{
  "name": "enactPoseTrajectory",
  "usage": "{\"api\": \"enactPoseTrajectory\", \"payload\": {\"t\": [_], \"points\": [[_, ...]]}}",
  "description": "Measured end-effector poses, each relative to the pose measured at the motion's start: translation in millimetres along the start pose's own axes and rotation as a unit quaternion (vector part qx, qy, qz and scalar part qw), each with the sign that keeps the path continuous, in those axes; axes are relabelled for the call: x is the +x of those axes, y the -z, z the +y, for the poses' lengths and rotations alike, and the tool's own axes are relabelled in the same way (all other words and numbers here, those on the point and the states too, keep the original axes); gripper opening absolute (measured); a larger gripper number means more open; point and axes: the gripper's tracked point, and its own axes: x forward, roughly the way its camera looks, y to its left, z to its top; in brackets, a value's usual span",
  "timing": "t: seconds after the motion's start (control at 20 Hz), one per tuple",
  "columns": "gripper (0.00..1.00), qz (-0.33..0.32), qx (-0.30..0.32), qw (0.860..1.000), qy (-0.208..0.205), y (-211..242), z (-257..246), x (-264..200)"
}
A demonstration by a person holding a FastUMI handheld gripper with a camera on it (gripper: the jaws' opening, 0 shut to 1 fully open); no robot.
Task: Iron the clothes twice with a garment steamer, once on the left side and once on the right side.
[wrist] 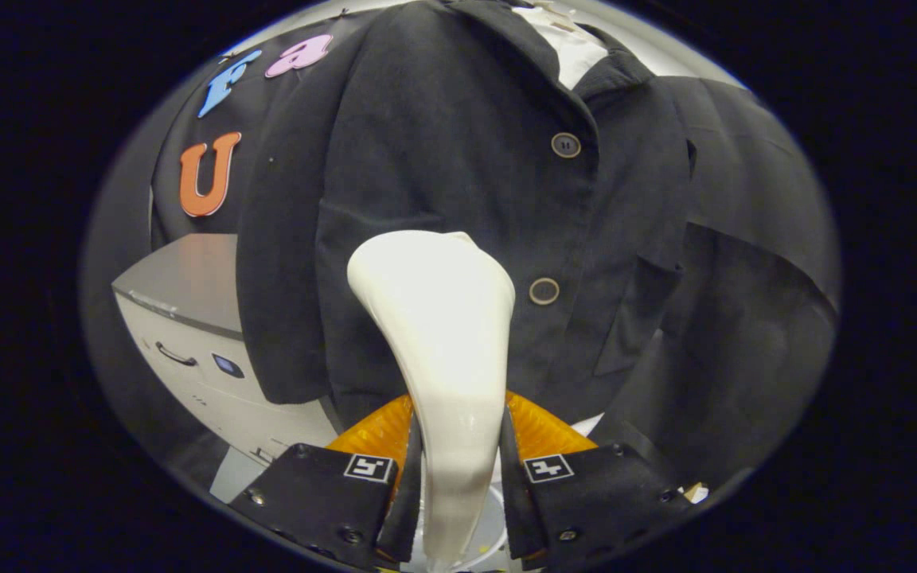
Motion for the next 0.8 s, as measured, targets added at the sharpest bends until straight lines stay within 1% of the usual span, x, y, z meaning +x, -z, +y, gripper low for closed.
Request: {"api": "enactPoseTrajectory", "payload": {"t": [0.3, 0.65, 0.8], "points": [[0.46, 0.040, -0.011, 0.999, 0.008, 48.0, 11.7, 13.2], [0.46, 0.092, -0.014, 0.996, 0.006, 108.2, 24.5, 21.9], [0.46, 0.103, -0.008, 0.995, 0.002, 120.0, 25.7, 19.1]]}}
